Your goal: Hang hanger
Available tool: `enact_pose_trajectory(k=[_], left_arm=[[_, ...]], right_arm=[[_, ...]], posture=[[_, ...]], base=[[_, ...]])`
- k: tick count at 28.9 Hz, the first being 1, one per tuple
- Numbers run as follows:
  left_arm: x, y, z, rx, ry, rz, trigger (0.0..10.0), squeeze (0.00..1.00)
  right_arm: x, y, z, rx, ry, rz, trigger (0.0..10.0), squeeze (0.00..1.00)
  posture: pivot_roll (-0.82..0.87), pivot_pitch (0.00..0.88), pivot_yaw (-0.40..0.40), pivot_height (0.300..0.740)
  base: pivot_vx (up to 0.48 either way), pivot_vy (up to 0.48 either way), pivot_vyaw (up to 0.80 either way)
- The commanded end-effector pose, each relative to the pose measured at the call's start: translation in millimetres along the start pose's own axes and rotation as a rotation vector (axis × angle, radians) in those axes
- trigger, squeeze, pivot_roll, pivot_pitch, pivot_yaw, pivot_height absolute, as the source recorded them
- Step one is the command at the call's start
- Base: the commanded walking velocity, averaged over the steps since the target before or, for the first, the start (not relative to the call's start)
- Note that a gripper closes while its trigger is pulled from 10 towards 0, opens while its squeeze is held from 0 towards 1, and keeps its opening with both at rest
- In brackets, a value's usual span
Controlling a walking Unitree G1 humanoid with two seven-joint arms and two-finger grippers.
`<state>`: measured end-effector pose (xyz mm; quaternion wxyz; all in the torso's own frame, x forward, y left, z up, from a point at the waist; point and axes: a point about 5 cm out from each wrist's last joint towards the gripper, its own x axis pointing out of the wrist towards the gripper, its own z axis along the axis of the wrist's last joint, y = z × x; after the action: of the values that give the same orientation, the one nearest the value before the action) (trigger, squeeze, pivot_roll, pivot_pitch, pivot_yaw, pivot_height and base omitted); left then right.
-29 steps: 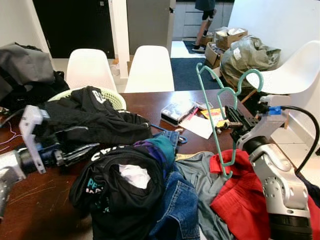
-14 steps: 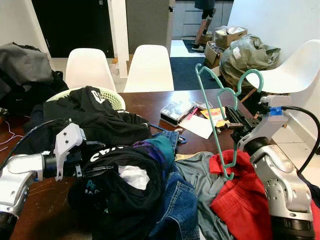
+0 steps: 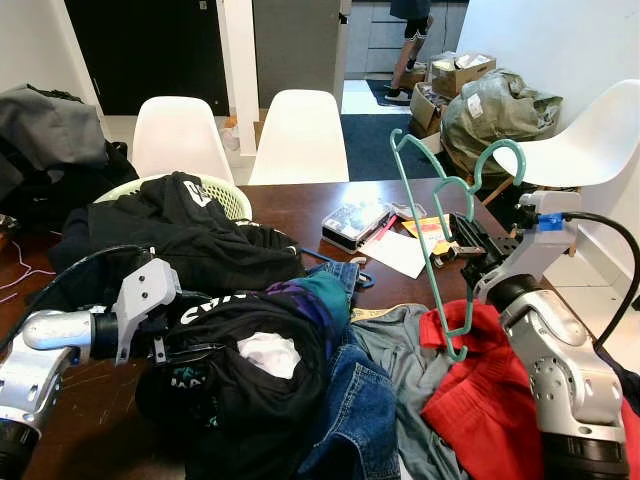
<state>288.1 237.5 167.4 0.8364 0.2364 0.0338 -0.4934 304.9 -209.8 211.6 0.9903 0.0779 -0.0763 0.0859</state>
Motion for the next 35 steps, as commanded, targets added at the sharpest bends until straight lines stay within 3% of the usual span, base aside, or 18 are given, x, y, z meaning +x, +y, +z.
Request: enact_pose_trajectory(k=[1, 3, 4, 14, 21, 24, 26, 27, 28, 29, 30, 33, 35], left_arm=[[-3.3, 1.5, 0, 0.024, 0.032, -0.020, 6.5, 0.00], [-2.2, 1.5, 1, 0.030, 0.021, -0.029, 6.5, 0.00], [-0.2, 0.9, 1, 0.031, 0.023, -0.038, 0.0, 0.00], [5.0, 3.6, 4, 0.045, 0.015, -0.041, 0.0, 0.00], [4.5, 9.8, 18, 0.082, -0.035, -0.029, 0.0, 0.00], [3.2, 16.9, 46, 0.107, -0.152, -0.017, 0.0, 0.00], [2.7, 18.0, 52, 0.112, -0.175, -0.016, 0.0, 0.00], [1.1, 20.4, 68, 0.102, -0.259, -0.013, 0.0, 0.00], [1.1, 20.4, 68, 0.102, -0.259, -0.013, 0.0, 0.00], [-1.5, 21.2, 86, 0.081, -0.363, -0.021, 0.0, 0.00], [-1.5, 21.2, 86, 0.081, -0.363, -0.021, 0.0, 0.00], [-9.0, 13.7, 128, 0.029, -0.597, -0.118, 0.0, 0.00], [-11.2, 10.2, 137, 0.011, -0.650, -0.158, 0.0, 0.00]], right_arm=[[0.3, 3.7, 0, 0.010, -0.008, 0.011, 10.0, 0.00], [-0.1, 3.7, 0, 0.012, -0.007, 0.010, 10.0, 0.00], [0.0, 4.0, -1, 0.012, -0.007, 0.010, 10.0, 0.00], [2.2, 2.8, 3, 0.005, -0.016, 0.009, 10.0, 0.00], [3.4, 2.8, 4, 0.003, -0.020, 0.011, 10.0, 0.00], [3.9, 3.2, 3, 0.006, -0.020, 0.013, 10.0, 0.00], [3.9, 3.4, 2, 0.007, -0.020, 0.013, 10.0, 0.00], [4.5, 4.2, 2, 0.009, -0.020, 0.015, 10.0, 0.00], [4.5, 4.2, 2, 0.009, -0.020, 0.015, 10.0, 0.00], [5.0, 5.0, 1, 0.011, -0.019, 0.017, 10.0, 0.00], [5.0, 5.0, 1, 0.011, -0.019, 0.017, 10.0, 0.00], [5.9, 7.0, -2, 0.018, -0.017, 0.021, 10.0, 0.00], [6.0, 7.6, -2, 0.021, -0.017, 0.022, 10.0, 0.00]], posture=[[-0.03, 0.000, -0.009, 0.740], [-0.03, 0.000, -0.009, 0.740], [-0.04, 0.000, -0.008, 0.740], [-0.05, 0.000, -0.009, 0.740], [-0.05, 0.000, -0.012, 0.740], [-0.04, 0.000, -0.012, 0.740], [-0.04, 0.000, -0.012, 0.740], [-0.04, 0.000, -0.012, 0.740], [-0.04, 0.000, -0.012, 0.740], [-0.03, 0.000, -0.009, 0.740], [-0.03, 0.000, -0.009, 0.740], [-0.03, 0.000, -0.003, 0.740], [-0.03, 0.000, -0.003, 0.740]], base=[[0.000, 0.000, 0.00], [0.000, 0.000, 0.00], [0.000, 0.000, 0.00], [0.000, 0.000, 0.00], [0.000, 0.000, 0.00], [0.000, 0.000, 0.00], [0.000, 0.000, 0.00], [0.000, 0.000, 0.00], [0.000, 0.000, 0.00], [0.000, 0.000, 0.00], [0.000, 0.000, 0.00], [0.000, 0.000, 0.00], [0.000, 0.000, 0.00]])
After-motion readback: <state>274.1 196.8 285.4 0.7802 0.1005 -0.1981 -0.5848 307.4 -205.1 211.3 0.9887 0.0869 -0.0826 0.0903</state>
